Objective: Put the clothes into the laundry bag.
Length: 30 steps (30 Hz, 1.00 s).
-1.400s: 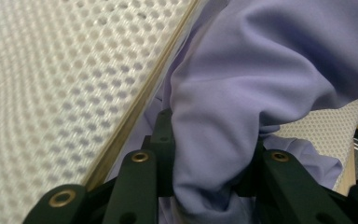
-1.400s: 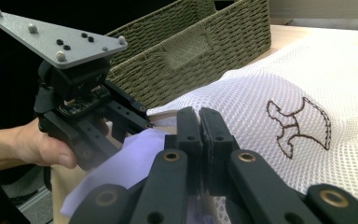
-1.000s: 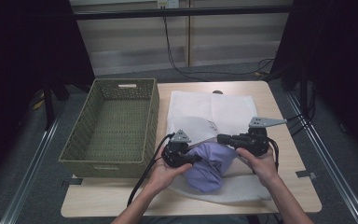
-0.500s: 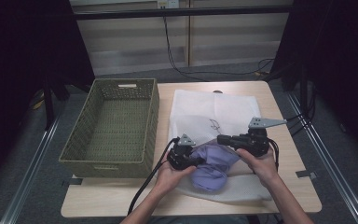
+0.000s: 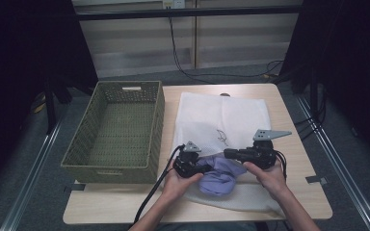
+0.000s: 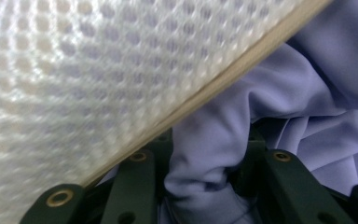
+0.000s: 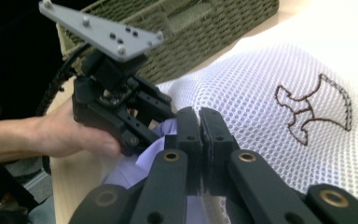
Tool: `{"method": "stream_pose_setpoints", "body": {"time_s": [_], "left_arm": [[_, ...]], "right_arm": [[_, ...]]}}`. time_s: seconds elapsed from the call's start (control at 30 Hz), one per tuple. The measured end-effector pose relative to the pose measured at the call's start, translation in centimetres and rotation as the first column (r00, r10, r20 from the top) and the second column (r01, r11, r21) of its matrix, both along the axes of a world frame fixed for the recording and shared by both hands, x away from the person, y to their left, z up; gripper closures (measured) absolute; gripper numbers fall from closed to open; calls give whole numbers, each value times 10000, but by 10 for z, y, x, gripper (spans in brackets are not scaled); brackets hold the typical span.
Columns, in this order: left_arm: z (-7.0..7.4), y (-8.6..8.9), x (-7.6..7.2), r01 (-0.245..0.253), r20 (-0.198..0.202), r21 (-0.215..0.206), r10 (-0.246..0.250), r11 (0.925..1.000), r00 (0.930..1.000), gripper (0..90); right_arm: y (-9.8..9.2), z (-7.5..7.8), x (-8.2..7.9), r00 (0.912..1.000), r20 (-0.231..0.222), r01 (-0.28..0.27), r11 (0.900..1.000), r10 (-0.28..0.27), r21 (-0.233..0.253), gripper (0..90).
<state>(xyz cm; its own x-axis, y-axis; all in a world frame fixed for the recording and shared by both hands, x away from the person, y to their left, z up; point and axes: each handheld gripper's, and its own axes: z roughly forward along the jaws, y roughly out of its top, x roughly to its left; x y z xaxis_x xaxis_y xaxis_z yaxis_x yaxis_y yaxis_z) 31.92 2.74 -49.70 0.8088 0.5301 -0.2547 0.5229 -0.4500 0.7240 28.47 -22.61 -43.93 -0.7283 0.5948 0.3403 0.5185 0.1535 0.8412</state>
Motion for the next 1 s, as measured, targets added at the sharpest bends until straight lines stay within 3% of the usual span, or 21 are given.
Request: {"method": "stream_pose_setpoints", "body": {"time_s": [0.2,0.47,0.67,1.0], "left_arm": [[-1,0,-3,173,49,-63,-172,9998,9998,652],[6,4,-5,537,2,-356,-538,9979,9986,565],[19,14,-9,790,18,-651,-791,9947,9969,467],[44,36,-20,862,537,-1086,-808,9903,9953,354]], "right_arm": [[11,-11,0,9990,-239,-381,9977,368,-569,877],[11,-18,4,9980,-495,-433,9974,405,-573,877],[10,-18,4,9981,-508,-385,9977,357,-563,877],[10,-18,4,9982,-490,-367,9971,335,-663,874]]}}
